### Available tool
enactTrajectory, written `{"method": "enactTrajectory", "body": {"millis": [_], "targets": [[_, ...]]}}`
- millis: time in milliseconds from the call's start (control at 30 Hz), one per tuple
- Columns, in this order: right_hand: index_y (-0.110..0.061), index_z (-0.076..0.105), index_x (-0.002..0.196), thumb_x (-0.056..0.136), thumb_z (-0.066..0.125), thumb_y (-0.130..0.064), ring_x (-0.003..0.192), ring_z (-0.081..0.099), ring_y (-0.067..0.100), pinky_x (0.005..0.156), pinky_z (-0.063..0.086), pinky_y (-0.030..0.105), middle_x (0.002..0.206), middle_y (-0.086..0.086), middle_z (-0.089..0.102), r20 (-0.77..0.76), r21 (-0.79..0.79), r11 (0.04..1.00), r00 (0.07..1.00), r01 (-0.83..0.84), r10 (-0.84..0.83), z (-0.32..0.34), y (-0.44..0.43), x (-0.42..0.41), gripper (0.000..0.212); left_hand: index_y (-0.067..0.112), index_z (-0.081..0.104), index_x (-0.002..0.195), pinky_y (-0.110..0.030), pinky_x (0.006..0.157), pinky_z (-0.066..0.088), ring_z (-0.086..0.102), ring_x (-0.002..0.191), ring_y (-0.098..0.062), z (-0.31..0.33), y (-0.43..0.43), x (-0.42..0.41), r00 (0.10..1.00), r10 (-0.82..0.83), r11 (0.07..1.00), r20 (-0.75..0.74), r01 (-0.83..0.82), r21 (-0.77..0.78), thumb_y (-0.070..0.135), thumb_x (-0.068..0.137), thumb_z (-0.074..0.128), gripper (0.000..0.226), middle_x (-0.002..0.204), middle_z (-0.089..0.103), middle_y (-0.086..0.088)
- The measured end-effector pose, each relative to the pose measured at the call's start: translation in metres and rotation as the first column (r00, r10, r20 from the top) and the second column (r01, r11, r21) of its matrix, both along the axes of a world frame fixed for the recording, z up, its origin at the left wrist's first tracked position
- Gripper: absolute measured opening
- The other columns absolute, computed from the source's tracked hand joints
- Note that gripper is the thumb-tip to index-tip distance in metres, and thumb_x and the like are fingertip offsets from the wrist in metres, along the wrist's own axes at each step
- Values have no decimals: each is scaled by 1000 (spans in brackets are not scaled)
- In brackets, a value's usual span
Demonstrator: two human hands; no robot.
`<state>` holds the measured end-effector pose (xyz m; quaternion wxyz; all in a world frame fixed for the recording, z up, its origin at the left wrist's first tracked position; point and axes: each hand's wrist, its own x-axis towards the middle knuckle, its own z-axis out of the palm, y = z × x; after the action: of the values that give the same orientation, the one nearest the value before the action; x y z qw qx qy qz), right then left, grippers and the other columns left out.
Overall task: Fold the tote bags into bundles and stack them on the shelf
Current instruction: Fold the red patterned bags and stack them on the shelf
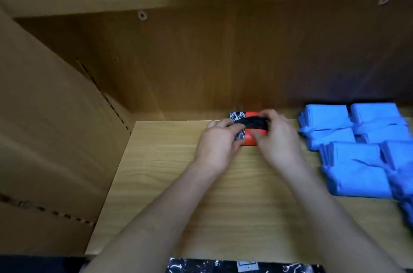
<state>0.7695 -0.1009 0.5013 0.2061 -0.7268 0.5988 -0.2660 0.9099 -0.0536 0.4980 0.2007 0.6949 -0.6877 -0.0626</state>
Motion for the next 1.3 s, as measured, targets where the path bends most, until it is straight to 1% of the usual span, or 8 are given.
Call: {"method": "enactTrajectory", "body": {"millis": [200, 367, 633, 800, 933, 1067, 1200, 1300], "targets": [[-15, 54, 132, 92, 59, -25, 118, 52, 31, 94, 42, 36, 132, 7, 57, -238, -5, 994, 966, -110, 106, 2, -1, -16, 42, 27, 60, 129, -33, 89, 39, 48, 106, -28, 0, -13, -14, 1000, -8, 1000, 25, 8, 29, 31, 91, 63, 39, 126, 56, -3], [-19, 44, 142, 89, 64, -20, 127, 48, 25, 100, 35, 28, 142, 3, 50, -56, 68, 972, 971, -227, 231, 9, 8, -30, 57, 31, 57, 130, -40, 91, 46, 44, 113, -23, 4, -10, -14, 999, 42, 999, 18, -42, 34, 30, 87, 68, 44, 121, 51, -2], [-16, 46, 142, 90, 63, -17, 124, 52, 24, 101, 33, 20, 149, 2, 42, 110, 178, 920, 936, -348, 333, 10, 11, -26, 54, 31, 58, 130, -37, 97, 43, 46, 114, -26, 8, 2, -13, 982, 177, 983, 59, -179, 39, 25, 86, 68, 45, 123, 51, -4], [-23, 43, 143, 90, 62, -15, 125, 49, 19, 90, 28, 10, 144, -1, 47, 157, 97, 944, 942, -314, 297, 11, 22, -47, 56, 31, 63, 123, -36, 97, 42, 45, 114, -27, 13, 10, -23, 975, 220, 975, -9, -220, -30, 24, 85, 69, 39, 123, 51, -3], [-26, 52, 134, 92, 60, -16, 119, 55, 17, 100, 43, 29, 131, -1, 58, 196, 47, 970, 955, -237, 224, 22, 31, -67, 44, 27, 70, 112, -35, 95, 42, 49, 108, -28, 15, 19, -26, 984, 170, 976, -45, -175, -133, 22, 84, 70, 28, 119, 56, -4], [-25, 61, 123, 92, 59, -13, 99, 62, 9, 88, 44, 23, 118, -6, 63, 239, 18, 977, 950, -213, 202, 41, 50, -82, 33, 24, 74, 102, -19, 86, 34, 54, 102, -24, 22, 37, -29, 987, 138, 963, -87, -154, -219, 17, 85, 70, 19, 111, 60, -1], [-24, 67, 112, 92, 61, -14, 80, 60, -2, 81, 46, 19, 93, -13, 66, 228, 21, 981, 956, -195, 185, 50, 84, -100, 23, 23, 75, 96, -30, 77, 50, 63, 88, -16, 35, 75, -43, 977, -18, 982, -214, -23, -189, 14, 87, 67, 16, 99, 68, 7], [-28, 70, 107, 92, 63, -17, 77, 61, -3, 81, 49, 21, 84, -17, 66, 163, 48, 981, 971, -185, 175, 50, 122, -123, 20, 25, 75, 98, -27, 85, 49, 65, 92, -9, 37, 114, -55, 960, -153, 984, -235, 126, -127, 17, 89, 65, 15, 100, 73, 11]]}}
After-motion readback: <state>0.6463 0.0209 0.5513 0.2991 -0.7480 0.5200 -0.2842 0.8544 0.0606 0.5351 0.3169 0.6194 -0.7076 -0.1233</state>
